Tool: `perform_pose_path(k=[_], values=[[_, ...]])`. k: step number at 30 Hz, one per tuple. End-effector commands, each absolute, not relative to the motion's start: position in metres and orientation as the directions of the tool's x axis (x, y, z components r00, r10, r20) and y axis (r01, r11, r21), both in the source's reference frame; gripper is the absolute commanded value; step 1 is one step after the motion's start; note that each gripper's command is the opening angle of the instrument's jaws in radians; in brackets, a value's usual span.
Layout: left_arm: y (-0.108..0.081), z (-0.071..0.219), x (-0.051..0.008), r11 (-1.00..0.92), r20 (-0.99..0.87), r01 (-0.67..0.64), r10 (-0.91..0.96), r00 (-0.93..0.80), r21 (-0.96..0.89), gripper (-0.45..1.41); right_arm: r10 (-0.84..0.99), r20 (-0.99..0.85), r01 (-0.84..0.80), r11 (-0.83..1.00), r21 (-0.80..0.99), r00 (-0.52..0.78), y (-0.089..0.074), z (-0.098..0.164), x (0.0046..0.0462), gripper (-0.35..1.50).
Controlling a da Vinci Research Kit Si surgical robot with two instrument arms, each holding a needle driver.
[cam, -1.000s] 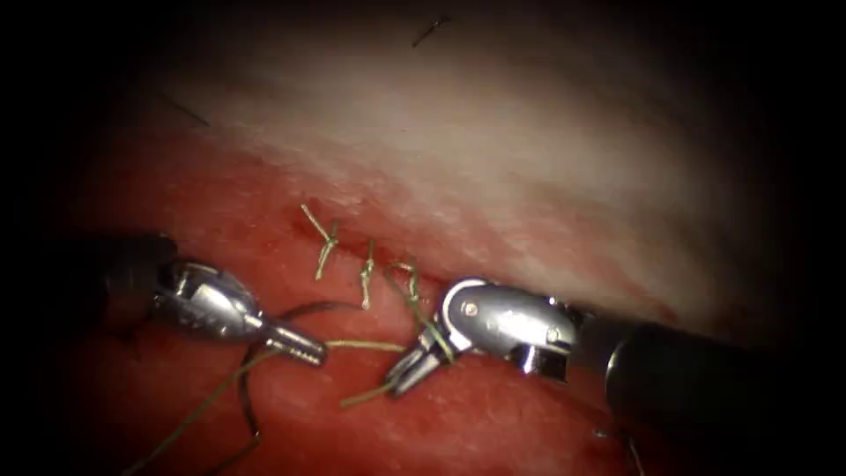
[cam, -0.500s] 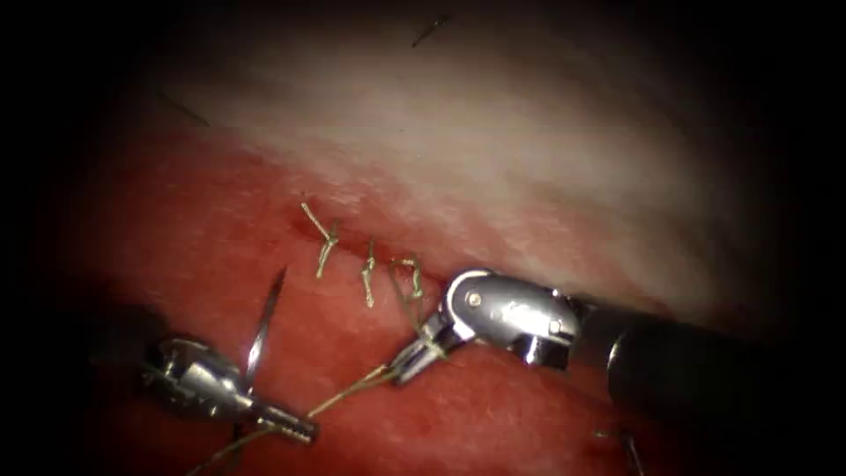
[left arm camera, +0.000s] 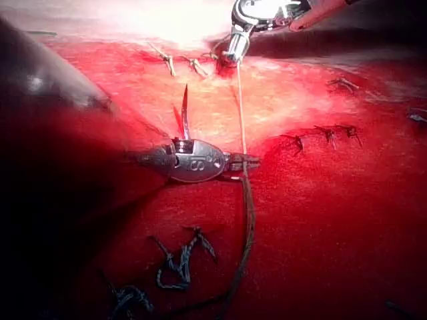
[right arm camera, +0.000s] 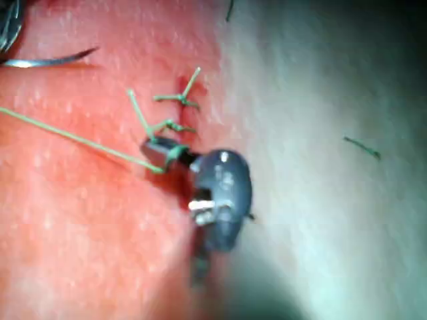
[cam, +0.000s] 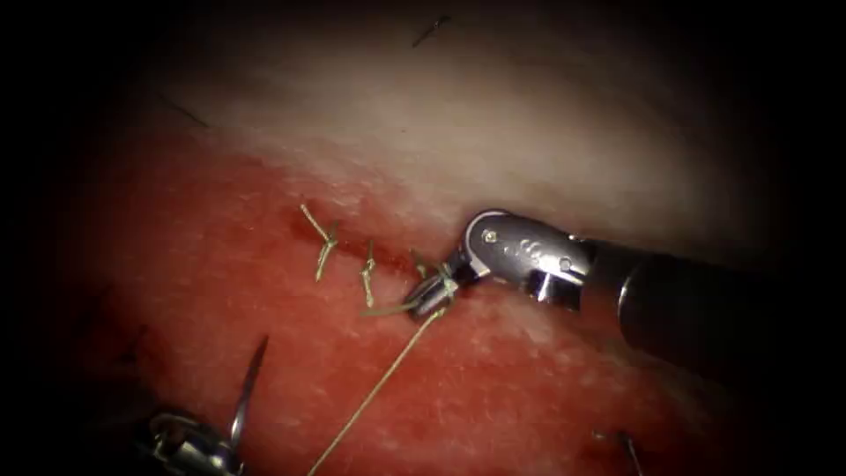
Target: Wound Closure
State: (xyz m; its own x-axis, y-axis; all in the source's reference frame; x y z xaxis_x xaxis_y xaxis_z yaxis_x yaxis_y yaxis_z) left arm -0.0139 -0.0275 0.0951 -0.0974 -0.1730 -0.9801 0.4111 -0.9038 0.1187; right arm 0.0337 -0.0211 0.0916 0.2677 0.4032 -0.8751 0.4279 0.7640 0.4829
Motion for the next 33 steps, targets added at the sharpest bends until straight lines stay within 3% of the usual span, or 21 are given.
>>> perform_pose_path(k=[1,11,24,26,29,33], values=[[-0.0278,0.0956,-0.0142,-0.904,-0.981,0.411,-0.169,-0.095,0.116,-0.45,0.388,-0.874,0.420,0.769,0.482,0.292,-0.0199,0.0929,0.0344,-0.35],[-0.0281,0.0951,-0.0122,-0.902,-0.982,0.417,-0.165,-0.092,0.113,-0.45,0.247,-0.843,0.403,0.791,0.460,0.478,-0.0180,0.0950,0.0340,-0.35],[-0.0300,0.0931,-0.0110,-0.902,-0.982,0.420,-0.160,-0.096,0.105,-0.45,0.197,-0.822,0.359,0.827,0.432,0.534,-0.0182,0.0971,0.0346,-0.35],[-0.0308,0.0923,-0.0107,-0.901,-0.982,0.421,-0.161,-0.096,0.107,-0.45,0.235,-0.711,0.262,0.817,0.514,0.663,-0.0180,0.0981,0.0343,-0.35],[-0.0314,0.0921,-0.0106,-0.901,-0.982,0.422,-0.159,-0.099,0.104,-0.45,0.396,-0.595,0.082,0.782,0.618,0.700,-0.0179,0.0986,0.0341,-0.35],[-0.0321,0.0923,-0.0107,-0.901,-0.982,0.422,-0.159,-0.102,0.102,-0.45,0.648,-0.439,-0.169,0.659,0.733,0.622,-0.0183,0.0991,0.0342,-0.35]])
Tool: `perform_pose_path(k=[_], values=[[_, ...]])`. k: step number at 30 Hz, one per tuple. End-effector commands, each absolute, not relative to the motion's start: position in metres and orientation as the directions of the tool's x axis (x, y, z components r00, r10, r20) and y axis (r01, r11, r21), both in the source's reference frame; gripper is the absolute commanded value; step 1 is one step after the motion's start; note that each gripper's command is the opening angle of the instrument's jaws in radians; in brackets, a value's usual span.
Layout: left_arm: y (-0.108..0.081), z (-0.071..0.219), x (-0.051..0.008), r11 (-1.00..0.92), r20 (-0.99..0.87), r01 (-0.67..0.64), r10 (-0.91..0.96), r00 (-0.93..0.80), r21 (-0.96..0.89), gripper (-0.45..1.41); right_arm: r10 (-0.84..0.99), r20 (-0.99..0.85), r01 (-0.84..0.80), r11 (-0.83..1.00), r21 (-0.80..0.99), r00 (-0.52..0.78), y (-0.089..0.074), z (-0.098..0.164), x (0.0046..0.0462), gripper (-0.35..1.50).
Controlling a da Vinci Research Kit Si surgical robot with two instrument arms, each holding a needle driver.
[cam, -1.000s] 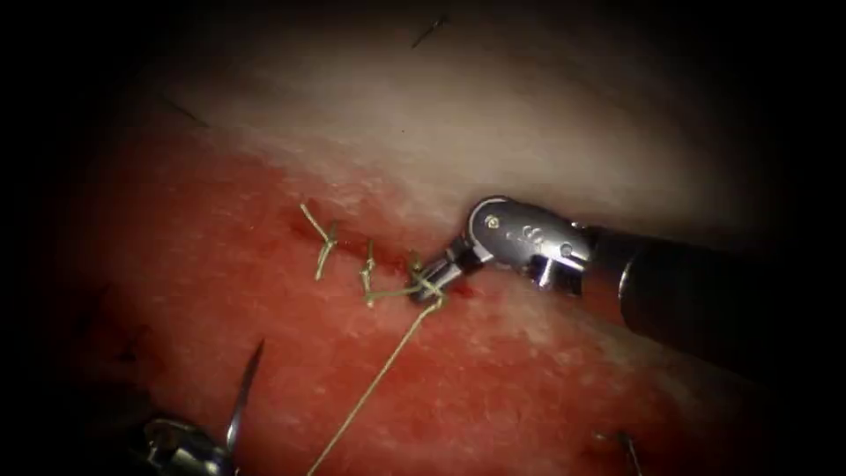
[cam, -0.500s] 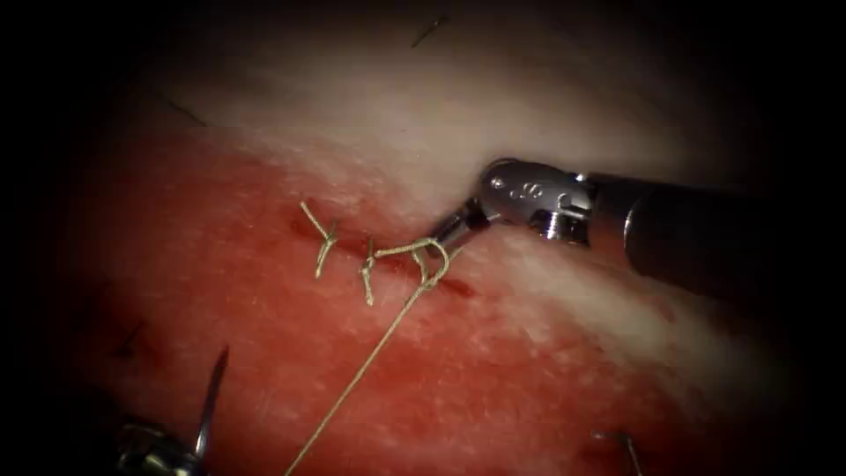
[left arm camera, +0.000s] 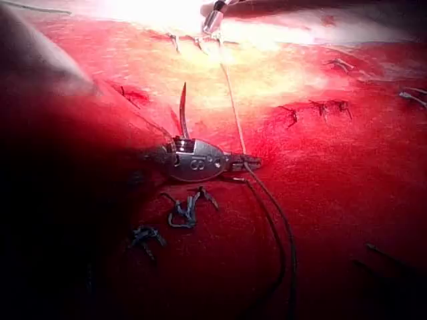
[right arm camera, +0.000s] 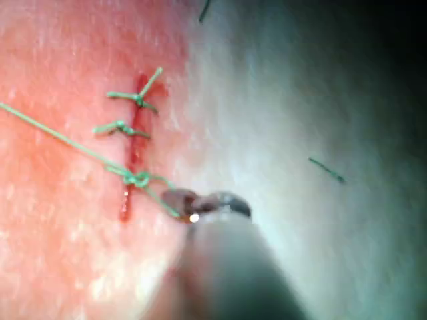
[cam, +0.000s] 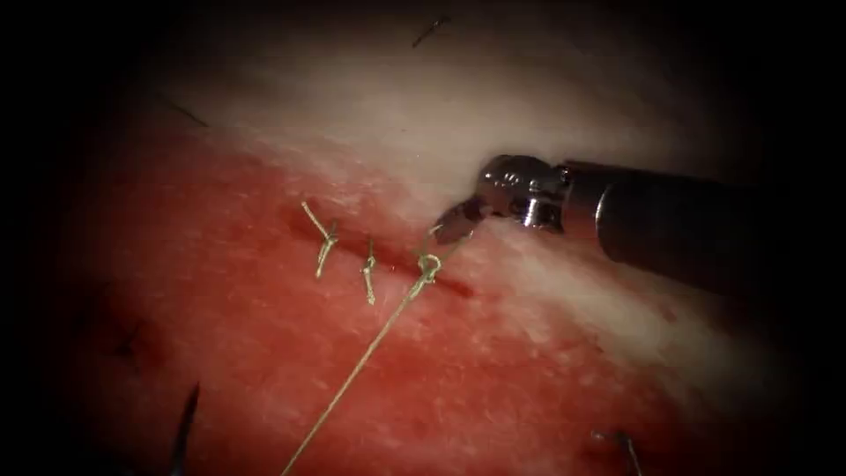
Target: Wound Closure
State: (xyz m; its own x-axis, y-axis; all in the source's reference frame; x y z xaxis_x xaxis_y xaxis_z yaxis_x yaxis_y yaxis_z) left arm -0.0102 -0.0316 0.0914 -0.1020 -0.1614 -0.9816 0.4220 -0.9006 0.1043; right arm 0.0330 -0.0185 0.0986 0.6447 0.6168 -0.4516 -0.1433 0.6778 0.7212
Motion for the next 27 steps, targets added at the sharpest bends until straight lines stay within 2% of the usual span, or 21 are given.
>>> perform_pose_path(k=[1,3,7,13,21,27], values=[[-0.0321,0.0923,-0.0107,-0.901,-0.982,0.422,-0.160,-0.102,0.103,-0.45,0.695,-0.422,-0.207,0.629,0.750,0.582,-0.0185,0.0992,0.0343,-0.35],[-0.0323,0.0922,-0.0107,-0.900,-0.982,0.422,-0.160,-0.102,0.103,-0.45,0.804,-0.360,-0.293,0.529,0.797,0.473,-0.0190,0.0994,0.0345,-0.35],[-0.0332,0.0916,-0.0106,-0.901,-0.983,0.424,-0.153,-0.105,0.095,-0.45,0.909,-0.297,-0.336,0.388,0.858,0.292,-0.0192,0.0995,0.0343,-0.35],[-0.0354,0.0901,-0.0101,-0.899,-0.982,0.428,-0.152,-0.108,0.091,-0.45,0.971,-0.199,-0.403,0.235,0.884,0.130,-0.0179,0.0989,0.0339,-0.35],[-0.0386,0.0893,-0.0107,-0.901,-0.982,0.427,-0.143,-0.123,0.078,-0.45,0.979,-0.180,-0.490,0.202,0.848,0.093,-0.0172,0.1003,0.0335,-0.35],[-0.0401,0.0890,-0.0102,-0.898,-0.982,0.433,-0.141,-0.124,0.075,-0.45,0.958,-0.247,-0.508,0.286,0.812,0.145,-0.0165,0.1022,0.0330,-0.35]])
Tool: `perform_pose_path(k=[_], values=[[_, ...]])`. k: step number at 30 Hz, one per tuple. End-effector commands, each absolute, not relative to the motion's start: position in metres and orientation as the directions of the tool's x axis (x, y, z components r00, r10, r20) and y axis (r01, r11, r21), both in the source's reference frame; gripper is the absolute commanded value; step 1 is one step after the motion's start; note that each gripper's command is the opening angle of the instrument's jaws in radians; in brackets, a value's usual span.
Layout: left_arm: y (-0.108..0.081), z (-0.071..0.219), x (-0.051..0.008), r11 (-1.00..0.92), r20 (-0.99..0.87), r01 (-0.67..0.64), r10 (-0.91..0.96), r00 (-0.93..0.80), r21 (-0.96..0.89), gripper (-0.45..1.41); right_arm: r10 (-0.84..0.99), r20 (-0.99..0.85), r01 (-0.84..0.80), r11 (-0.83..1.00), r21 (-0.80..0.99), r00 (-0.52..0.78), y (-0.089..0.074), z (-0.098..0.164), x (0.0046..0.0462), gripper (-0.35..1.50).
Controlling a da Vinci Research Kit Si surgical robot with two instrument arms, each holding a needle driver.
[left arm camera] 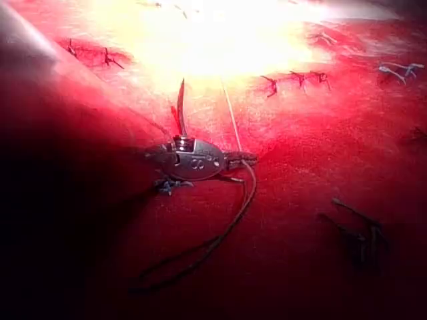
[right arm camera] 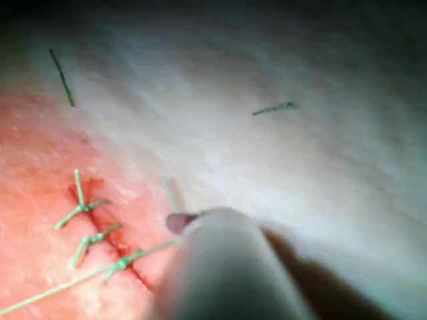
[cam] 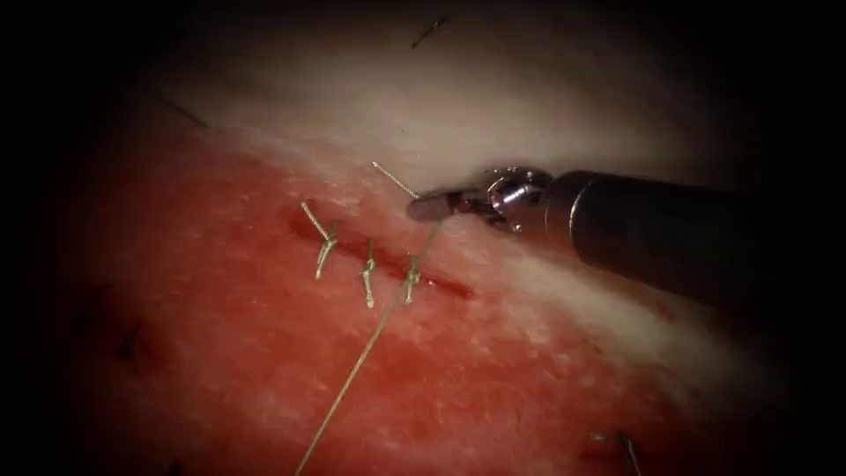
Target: Wound Closure
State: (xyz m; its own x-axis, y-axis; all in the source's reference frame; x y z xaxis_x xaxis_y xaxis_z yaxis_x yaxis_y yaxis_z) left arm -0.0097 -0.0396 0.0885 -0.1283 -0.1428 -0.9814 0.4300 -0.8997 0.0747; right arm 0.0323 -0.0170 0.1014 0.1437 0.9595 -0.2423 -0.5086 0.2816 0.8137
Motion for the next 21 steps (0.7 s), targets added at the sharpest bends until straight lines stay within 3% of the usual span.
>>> perform_pose_path(k=[1,21], values=[[-0.0404,0.0889,-0.0100,-0.899,-0.983,0.431,-0.141,-0.119,0.077,-0.45,0.958,-0.247,-0.513,0.285,0.810,0.142,-0.0163,0.1025,0.0329,-0.35],[-0.0405,0.0887,-0.0083,-0.903,-0.982,0.422,-0.142,-0.123,0.078,-0.45,0.950,-0.307,-0.508,0.296,0.809,0.065,-0.0159,0.1028,0.0316,-0.35]])
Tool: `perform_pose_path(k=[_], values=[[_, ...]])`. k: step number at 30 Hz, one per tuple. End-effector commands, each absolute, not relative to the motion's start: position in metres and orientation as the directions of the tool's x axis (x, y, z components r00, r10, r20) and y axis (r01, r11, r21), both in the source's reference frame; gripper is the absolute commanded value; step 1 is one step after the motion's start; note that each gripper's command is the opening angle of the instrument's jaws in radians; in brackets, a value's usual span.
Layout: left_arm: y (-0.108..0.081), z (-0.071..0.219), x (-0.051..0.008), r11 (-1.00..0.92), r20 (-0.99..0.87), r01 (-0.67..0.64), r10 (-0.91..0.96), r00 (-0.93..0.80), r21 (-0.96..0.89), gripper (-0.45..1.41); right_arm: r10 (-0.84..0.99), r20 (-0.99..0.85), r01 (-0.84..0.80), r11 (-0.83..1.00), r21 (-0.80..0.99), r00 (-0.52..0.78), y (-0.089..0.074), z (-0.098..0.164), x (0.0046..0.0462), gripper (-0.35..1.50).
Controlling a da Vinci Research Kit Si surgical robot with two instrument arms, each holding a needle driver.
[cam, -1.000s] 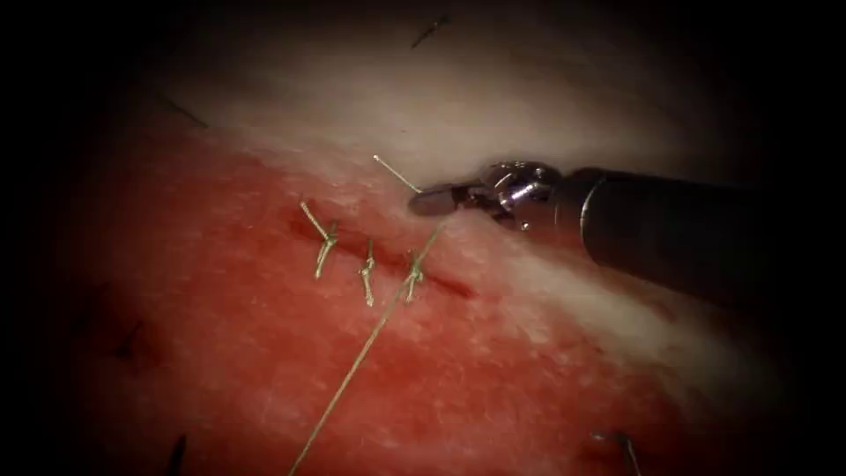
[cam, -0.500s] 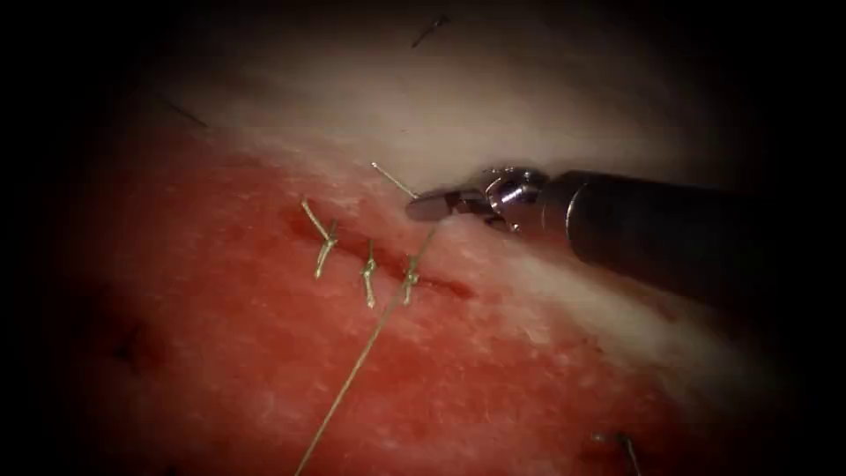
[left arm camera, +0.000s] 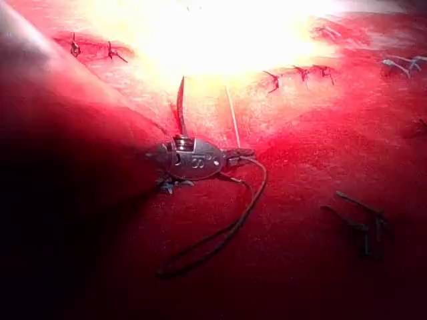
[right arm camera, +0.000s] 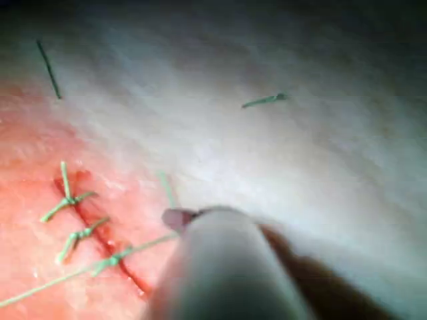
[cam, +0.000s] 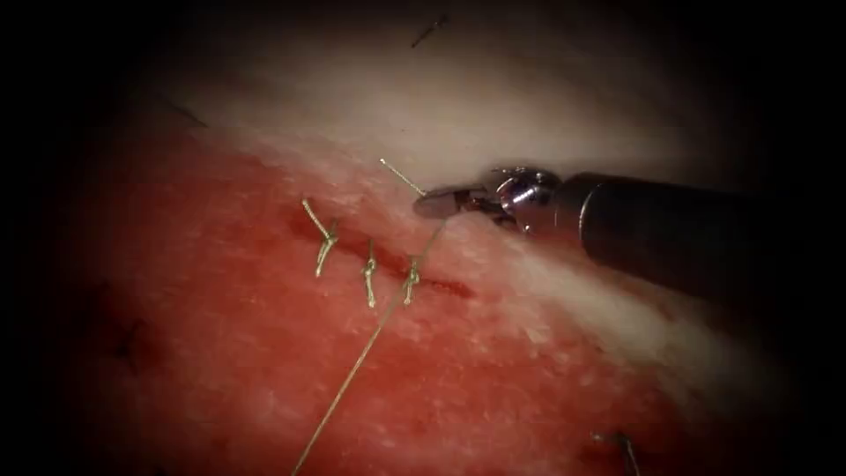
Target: Wound Closure
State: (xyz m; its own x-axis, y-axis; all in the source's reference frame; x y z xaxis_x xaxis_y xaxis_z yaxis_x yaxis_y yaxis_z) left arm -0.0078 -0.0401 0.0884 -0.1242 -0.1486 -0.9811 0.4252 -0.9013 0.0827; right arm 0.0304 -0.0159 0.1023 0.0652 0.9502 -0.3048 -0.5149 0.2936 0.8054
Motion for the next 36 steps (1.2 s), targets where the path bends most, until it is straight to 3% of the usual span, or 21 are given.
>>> perform_pose_path(k=[1,6,7,11,12,15,24,36], values=[[-0.040,0.088,-0.0083,-0.909,-0.984,0.410,-0.136,-0.118,0.077,-0.45,0.947,-0.318,-0.502,0.300,0.811,0.052,-0.016,0.103,0.0318,-0.35],[-0.036,0.086,-0.0090,-0.930,-0.984,0.354,-0.144,-0.107,0.098,-0.45,0.896,-0.443,-0.416,0.413,0.810,0.027,-0.017,0.102,0.0321,-0.35],[-0.035,0.085,-0.0092,-0.931,-0.982,0.345,-0.159,-0.104,0.115,-0.45,0.884,-0.466,-0.406,0.440,0.801,0.040,-0.017,0.101,0.0320,-0.28],[-0.030,0.083,-0.0104,-0.940,-0.974,0.303,-0.197,-0.109,0.156,-0.45,0.843,-0.537,-0.376,0.508,0.775,0.033,-0.017,0.100,0.0316,0.52],[-0.029,0.082,-0.0106,-0.941,-0.973,0.297,-0.204,-0.111,0.164,-0.45,0.837,-0.547,-0.358,0.514,0.780,0.011,-0.017,0.100,0.0314,0.89],[-0.027,0.081,-0.0112,-0.946,-0.968,0.269,-0.221,-0.121,0.182,-0.45,0.819,-0.572,-0.340,0.526,0.779,-0.042,-0.017,0.100,0.0306,1.25],[-0.019,0.079,-0.0109,-0.956,-0.953,0.195,-0.251,-0.169,0.218,-0.45,0.793,-0.606,-0.297,0.568,0.768,-0.052,-0.015,0.098,0.0254,1.45],[-0.010,0.079,-0.0120,-0.940,-0.913,0.135,-0.338,-0.230,0.314,-0.45,0.728,-0.685,-0.375,0.641,0.670,0.020,-0.016,0.095,0.0173,1.46]])
